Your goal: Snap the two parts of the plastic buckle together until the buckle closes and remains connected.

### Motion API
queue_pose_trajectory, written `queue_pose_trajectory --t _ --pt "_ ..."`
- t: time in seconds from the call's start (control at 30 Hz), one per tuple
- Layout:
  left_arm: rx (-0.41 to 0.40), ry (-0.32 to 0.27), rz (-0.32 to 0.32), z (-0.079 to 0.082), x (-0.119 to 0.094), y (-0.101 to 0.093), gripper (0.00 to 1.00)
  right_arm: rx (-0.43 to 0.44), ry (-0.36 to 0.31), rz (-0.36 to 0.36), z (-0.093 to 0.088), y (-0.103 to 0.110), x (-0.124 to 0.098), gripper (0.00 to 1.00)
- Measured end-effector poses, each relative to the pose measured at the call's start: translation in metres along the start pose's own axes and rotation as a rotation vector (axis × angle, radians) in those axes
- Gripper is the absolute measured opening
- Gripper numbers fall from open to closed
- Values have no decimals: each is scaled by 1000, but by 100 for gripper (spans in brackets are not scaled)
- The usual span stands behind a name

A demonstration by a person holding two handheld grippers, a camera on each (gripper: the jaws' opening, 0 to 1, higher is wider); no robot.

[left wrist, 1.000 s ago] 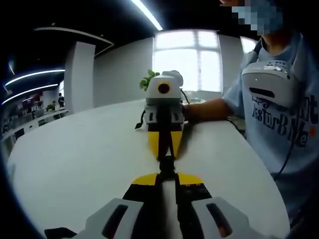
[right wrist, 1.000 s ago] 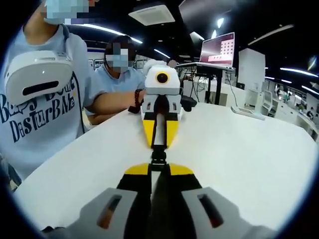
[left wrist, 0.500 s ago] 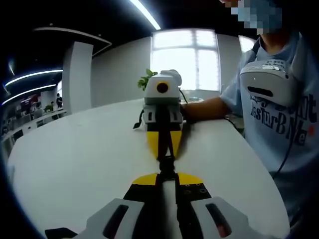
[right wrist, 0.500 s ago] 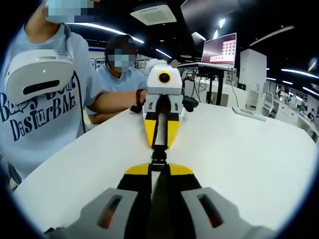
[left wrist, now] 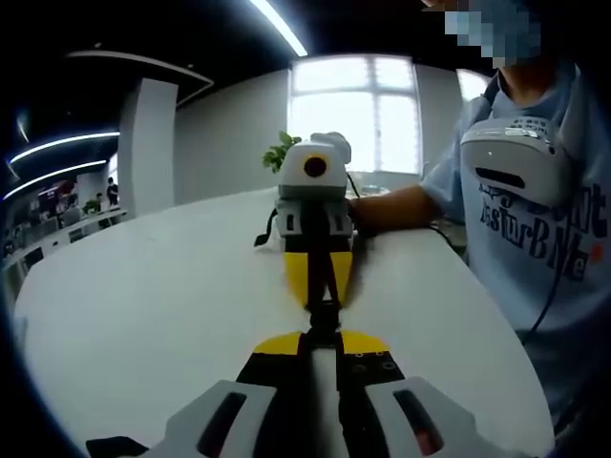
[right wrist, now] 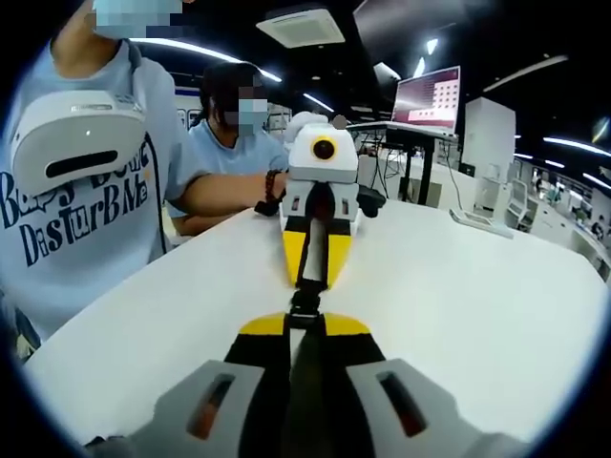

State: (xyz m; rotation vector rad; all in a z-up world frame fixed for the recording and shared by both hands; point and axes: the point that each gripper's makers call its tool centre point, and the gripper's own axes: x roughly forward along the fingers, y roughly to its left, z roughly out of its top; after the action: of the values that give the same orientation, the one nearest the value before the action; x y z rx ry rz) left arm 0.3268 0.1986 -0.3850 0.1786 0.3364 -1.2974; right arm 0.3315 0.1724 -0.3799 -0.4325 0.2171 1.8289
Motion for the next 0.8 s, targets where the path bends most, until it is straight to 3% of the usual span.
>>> queue_pose_trajectory --t 0.37,0.8 --pt "30 -8 22 1 0 2 11 -3 0 -27 0 -6 -1 10" --pt "-19 0 21 2 -4 5 13 8 -8 -20 0 -8 -5 10"
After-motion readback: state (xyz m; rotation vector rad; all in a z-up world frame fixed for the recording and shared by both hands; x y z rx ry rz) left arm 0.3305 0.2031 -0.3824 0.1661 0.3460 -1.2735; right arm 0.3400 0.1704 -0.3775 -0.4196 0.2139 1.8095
